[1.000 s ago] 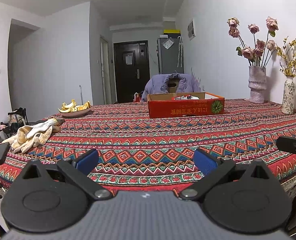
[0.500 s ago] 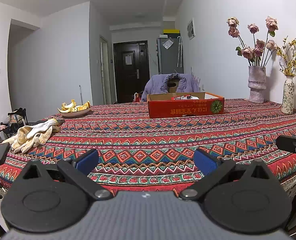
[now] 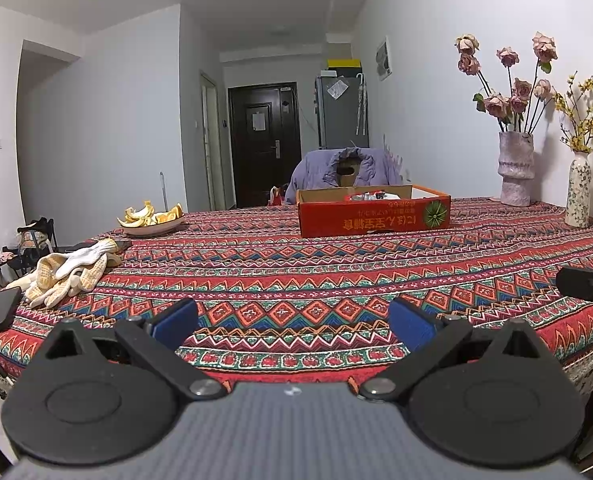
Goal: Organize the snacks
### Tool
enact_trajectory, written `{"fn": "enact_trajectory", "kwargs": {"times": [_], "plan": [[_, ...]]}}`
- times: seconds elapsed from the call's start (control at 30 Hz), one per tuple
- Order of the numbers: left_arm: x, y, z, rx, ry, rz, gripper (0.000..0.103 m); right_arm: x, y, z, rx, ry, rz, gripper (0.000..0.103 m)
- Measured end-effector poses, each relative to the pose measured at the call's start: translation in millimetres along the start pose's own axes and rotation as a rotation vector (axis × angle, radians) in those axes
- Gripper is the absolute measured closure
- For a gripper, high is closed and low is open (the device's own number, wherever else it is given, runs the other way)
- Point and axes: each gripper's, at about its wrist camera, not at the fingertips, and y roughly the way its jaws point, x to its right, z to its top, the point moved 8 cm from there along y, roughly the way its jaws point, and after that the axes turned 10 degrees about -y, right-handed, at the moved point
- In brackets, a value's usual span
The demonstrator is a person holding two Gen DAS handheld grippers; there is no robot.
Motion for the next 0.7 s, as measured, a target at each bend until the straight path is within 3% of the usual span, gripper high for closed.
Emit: {"fn": "enact_trajectory", "kwargs": {"times": [0.7], "plan": [[-1.5,-1.5,5.5,0.008,0.005,-0.003,0.0,-1.5,0.2,1.0,0.007,-0.013,-0.013,0.0]]}}
